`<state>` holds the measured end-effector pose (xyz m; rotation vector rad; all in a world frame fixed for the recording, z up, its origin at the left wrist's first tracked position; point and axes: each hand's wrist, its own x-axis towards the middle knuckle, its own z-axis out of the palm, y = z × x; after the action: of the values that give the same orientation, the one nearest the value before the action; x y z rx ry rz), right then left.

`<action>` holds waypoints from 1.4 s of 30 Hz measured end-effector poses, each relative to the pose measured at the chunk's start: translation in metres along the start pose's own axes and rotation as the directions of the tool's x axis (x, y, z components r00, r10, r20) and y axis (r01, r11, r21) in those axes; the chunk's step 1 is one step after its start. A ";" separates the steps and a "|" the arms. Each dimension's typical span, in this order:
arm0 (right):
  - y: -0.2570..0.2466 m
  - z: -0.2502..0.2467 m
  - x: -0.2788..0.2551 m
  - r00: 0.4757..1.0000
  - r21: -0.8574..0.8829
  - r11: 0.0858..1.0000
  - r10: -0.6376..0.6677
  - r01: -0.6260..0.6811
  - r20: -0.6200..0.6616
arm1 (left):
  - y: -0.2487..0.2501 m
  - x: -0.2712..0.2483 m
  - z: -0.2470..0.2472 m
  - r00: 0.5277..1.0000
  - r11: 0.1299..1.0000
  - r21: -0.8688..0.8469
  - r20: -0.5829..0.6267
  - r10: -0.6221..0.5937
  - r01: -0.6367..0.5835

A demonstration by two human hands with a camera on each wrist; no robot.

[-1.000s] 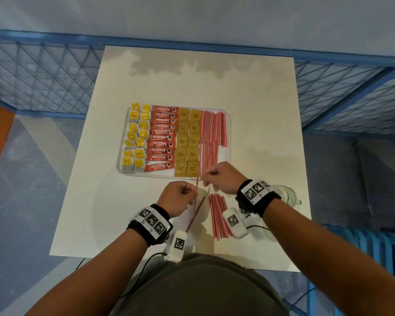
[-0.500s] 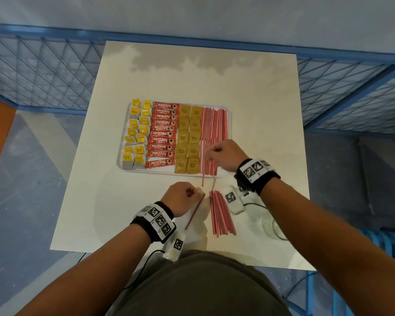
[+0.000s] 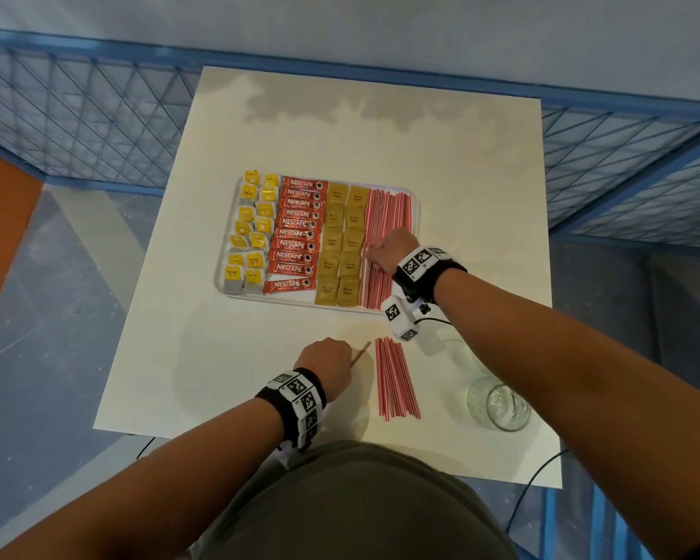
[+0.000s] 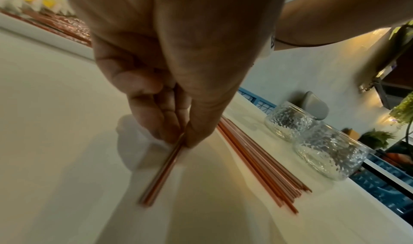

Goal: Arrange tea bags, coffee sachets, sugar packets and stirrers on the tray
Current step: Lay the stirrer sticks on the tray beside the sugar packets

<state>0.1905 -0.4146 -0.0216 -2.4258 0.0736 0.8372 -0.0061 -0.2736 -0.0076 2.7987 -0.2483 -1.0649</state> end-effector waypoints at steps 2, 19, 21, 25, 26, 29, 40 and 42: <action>0.002 0.003 0.002 1.000 -0.002 1.000 0.020 -0.020 -0.003 | 0.002 0.000 -0.001 1.000 1.000 0.019 0.004 0.009 -0.009; 0.060 0.010 -0.095 0.992 -0.107 0.994 0.025 -0.012 0.121 | -0.001 0.003 0.001 0.999 0.998 0.041 0.020 0.040 -0.041; 0.071 0.020 -0.112 0.990 -0.151 0.988 0.041 -0.021 0.134 | -0.001 0.004 0.004 1.000 1.000 -0.008 -0.007 0.026 -0.026; 0.084 0.039 -0.135 0.981 -0.246 0.966 0.113 -0.072 0.157 | 0.004 0.006 0.009 0.999 0.995 -0.093 -0.050 0.020 -0.024; 0.087 0.043 -0.139 0.979 -0.265 0.961 0.123 -0.076 0.164 | 0.007 0.007 0.010 0.998 0.993 -0.115 -0.053 0.025 -0.031; 0.090 0.050 -0.148 0.974 -0.255 0.963 0.138 -0.088 0.183 | 0.015 0.012 0.010 0.997 0.986 -0.156 -0.063 0.051 -0.061; 0.087 0.057 -0.165 0.983 -0.196 0.980 0.061 -0.025 0.175 | 0.037 0.018 0.012 0.993 0.976 -0.202 -0.096 0.063 -0.081; 0.087 0.057 -0.167 0.981 -0.176 0.984 0.056 -0.023 0.185 | 0.039 0.015 0.011 0.993 0.978 -0.197 -0.107 0.051 -0.071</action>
<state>0.0058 -0.4783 -0.0042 -2.4975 -0.0244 1.1312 -0.0064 -0.3155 -0.0179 2.6363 -0.2017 -0.8784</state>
